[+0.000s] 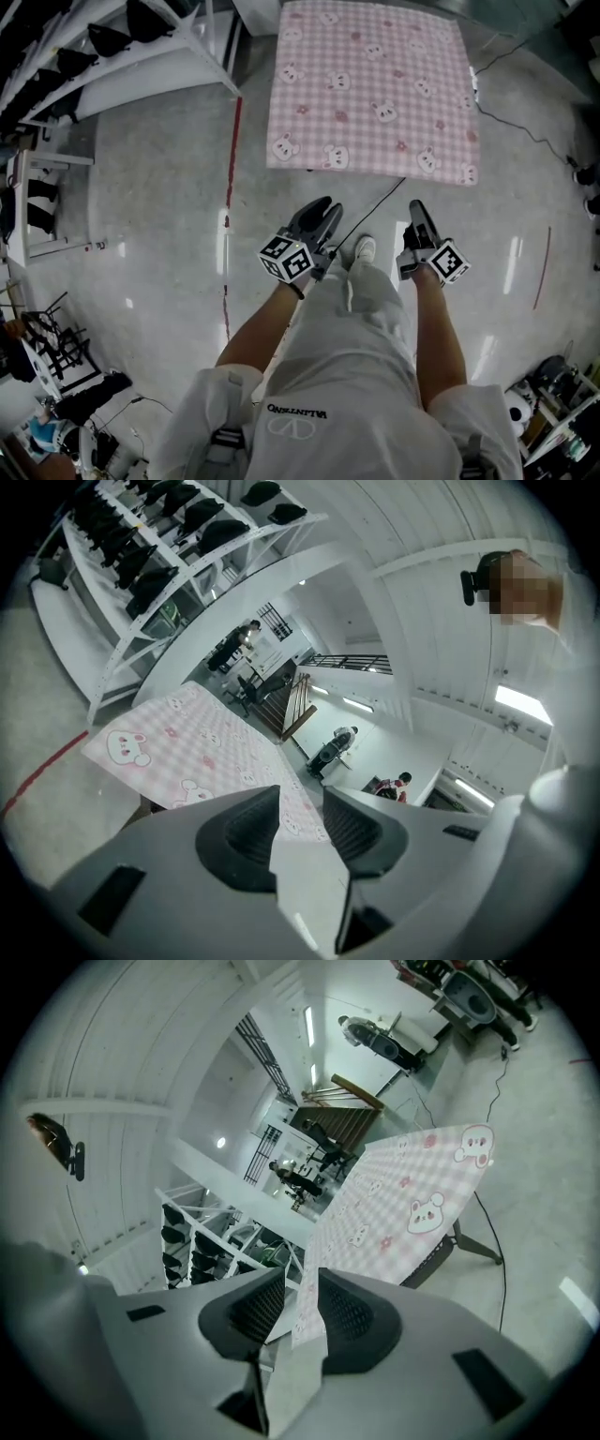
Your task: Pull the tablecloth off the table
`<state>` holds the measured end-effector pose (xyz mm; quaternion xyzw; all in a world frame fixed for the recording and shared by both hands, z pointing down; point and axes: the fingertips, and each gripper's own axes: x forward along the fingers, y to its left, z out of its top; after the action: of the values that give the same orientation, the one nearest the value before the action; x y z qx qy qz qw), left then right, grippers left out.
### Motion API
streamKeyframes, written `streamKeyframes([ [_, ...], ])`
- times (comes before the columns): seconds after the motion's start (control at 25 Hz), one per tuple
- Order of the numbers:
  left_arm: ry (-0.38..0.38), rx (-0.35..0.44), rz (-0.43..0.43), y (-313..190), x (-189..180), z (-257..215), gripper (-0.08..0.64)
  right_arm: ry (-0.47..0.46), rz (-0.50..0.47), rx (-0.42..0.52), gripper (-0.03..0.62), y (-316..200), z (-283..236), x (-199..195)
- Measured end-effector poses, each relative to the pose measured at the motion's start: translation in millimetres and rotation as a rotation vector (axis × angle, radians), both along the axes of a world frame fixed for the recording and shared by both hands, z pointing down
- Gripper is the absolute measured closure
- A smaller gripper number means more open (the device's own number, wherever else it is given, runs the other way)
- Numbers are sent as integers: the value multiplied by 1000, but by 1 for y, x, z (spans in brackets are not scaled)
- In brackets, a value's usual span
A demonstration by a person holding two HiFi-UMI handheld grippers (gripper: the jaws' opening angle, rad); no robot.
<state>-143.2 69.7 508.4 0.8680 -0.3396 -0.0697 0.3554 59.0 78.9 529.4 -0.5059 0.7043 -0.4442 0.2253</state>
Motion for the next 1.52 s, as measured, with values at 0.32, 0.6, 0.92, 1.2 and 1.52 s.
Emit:
streamKeyframes([
  [0.32,104,-125,-54,-19,17,52,416,-53,-12,-61,466,-9,50,9],
  [0.6,182,-227,-110,-48,27,105,406,-109,-11,-108,456,-37,93,14],
  [0.92,236,-290,-167,-61,28,158,402,-140,19,-162,449,-47,150,22],
  [1.2,290,-314,-172,-76,37,194,402,-190,35,-159,445,-62,182,22],
  [1.52,331,-318,-147,-87,64,208,402,-257,67,-118,443,-76,189,23],
])
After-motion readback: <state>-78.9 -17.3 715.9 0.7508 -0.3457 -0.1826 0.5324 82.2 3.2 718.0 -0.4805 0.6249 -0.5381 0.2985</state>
